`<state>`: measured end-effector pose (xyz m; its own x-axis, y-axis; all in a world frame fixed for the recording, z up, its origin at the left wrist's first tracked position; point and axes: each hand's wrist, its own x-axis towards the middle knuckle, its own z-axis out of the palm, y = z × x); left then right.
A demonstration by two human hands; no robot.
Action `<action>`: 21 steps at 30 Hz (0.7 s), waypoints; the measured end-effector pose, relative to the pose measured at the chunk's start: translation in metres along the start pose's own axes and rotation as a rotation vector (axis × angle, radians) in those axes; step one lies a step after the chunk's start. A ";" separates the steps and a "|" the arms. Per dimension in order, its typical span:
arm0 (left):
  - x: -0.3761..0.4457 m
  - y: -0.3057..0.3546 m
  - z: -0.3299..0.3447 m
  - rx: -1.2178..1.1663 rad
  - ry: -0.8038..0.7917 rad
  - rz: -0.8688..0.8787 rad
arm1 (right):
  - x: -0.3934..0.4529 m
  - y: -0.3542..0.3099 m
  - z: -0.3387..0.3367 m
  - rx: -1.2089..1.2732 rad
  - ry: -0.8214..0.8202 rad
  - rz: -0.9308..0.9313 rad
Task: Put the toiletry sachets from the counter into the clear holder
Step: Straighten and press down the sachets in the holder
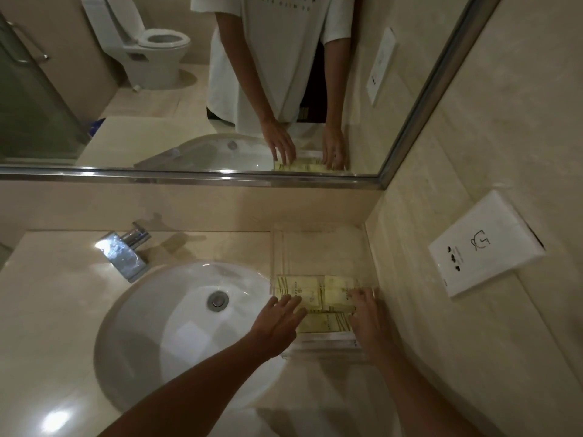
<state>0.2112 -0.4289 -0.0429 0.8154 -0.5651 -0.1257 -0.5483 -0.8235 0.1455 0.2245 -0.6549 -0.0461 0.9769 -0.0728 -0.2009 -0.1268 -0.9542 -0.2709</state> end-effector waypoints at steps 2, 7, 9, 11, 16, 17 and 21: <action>0.003 0.002 0.002 0.012 -0.031 0.001 | 0.004 -0.001 -0.001 -0.011 -0.001 -0.028; 0.006 0.000 0.009 0.056 -0.055 -0.006 | 0.012 0.002 -0.005 0.034 -0.021 -0.078; 0.008 -0.002 0.012 0.059 -0.046 0.009 | 0.013 0.004 -0.007 0.016 -0.020 -0.106; 0.009 -0.002 0.013 0.059 -0.042 0.008 | 0.013 0.004 -0.008 0.014 -0.002 -0.107; 0.013 0.003 0.008 0.072 -0.042 0.021 | 0.012 0.004 -0.007 0.002 0.029 -0.102; 0.015 0.005 0.008 0.076 -0.033 0.027 | 0.012 0.005 -0.007 -0.016 0.035 -0.107; 0.025 0.017 0.012 0.067 -0.024 0.093 | 0.013 0.008 -0.007 -0.046 0.017 -0.093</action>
<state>0.2198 -0.4573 -0.0558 0.7561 -0.6396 -0.1387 -0.6333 -0.7685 0.0919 0.2376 -0.6659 -0.0443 0.9869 0.0120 -0.1609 -0.0281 -0.9693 -0.2442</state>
